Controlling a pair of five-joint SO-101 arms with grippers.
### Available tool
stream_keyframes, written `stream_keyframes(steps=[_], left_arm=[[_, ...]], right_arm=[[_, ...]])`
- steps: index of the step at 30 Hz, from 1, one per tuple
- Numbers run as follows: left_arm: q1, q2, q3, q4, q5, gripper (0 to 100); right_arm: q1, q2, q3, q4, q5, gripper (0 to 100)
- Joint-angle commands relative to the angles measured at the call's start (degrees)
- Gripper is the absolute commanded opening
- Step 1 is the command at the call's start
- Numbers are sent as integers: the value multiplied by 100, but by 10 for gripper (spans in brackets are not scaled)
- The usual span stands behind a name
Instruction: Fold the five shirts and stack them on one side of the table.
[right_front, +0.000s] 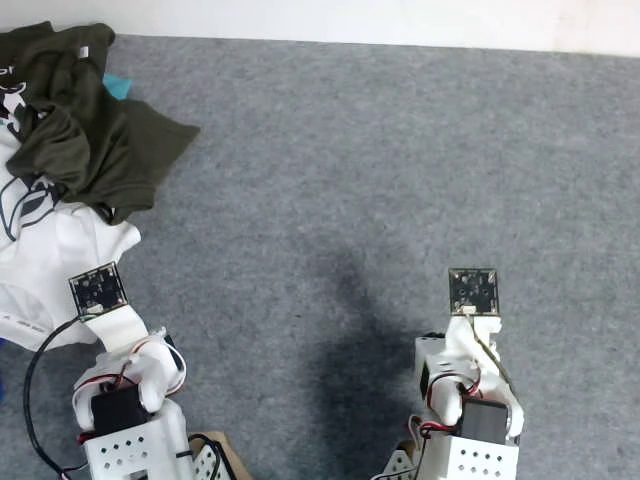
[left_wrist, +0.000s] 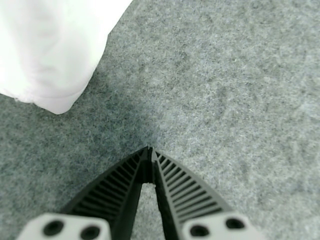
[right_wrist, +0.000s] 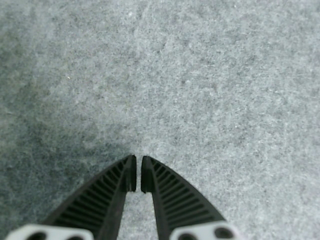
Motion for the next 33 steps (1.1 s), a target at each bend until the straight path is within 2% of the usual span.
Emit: stream_keyframes(steps=[1, 33], left_arm=[[-57, -40, 84, 26, -35, 6], [-31, -40, 84, 26, -35, 6]], right_arm=[[66, 40, 734, -110, 79, 38], [-4, 40, 743, -127, 70, 38]])
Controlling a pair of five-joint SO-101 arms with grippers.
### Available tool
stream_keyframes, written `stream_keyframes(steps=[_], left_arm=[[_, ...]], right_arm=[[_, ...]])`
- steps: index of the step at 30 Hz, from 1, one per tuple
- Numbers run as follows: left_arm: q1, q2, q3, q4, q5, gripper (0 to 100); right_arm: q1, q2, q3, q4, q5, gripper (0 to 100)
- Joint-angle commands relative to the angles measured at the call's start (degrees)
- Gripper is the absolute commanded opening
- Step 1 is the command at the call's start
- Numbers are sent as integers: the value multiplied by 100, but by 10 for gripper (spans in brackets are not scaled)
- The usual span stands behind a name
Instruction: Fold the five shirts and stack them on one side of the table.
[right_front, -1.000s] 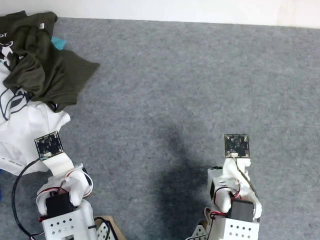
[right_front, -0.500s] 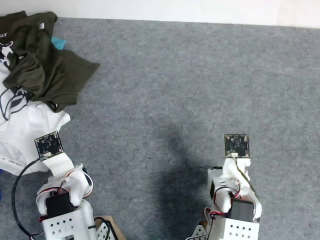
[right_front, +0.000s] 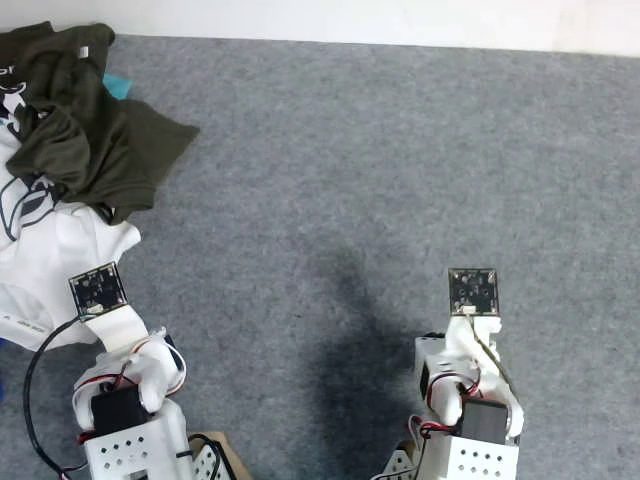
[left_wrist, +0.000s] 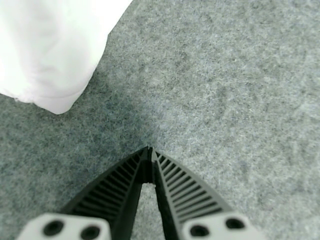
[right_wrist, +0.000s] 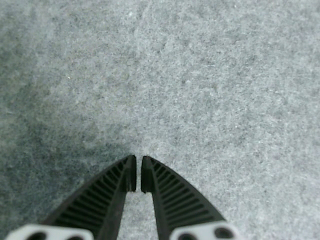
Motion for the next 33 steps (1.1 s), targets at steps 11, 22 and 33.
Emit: stream_keyframes(steps=[11, 22, 33], left_arm=[[171, -40, 84, -413, -44, 7], [541, -40, -13, -1134, -53, 7], [532, 620, -2185, 70, -457, 7]], right_arm=[[-4, 40, 690, -259, 79, 40], [4, 40, 699, -1270, 35, 40], [-505, 110, -418, -831, 53, 41]])
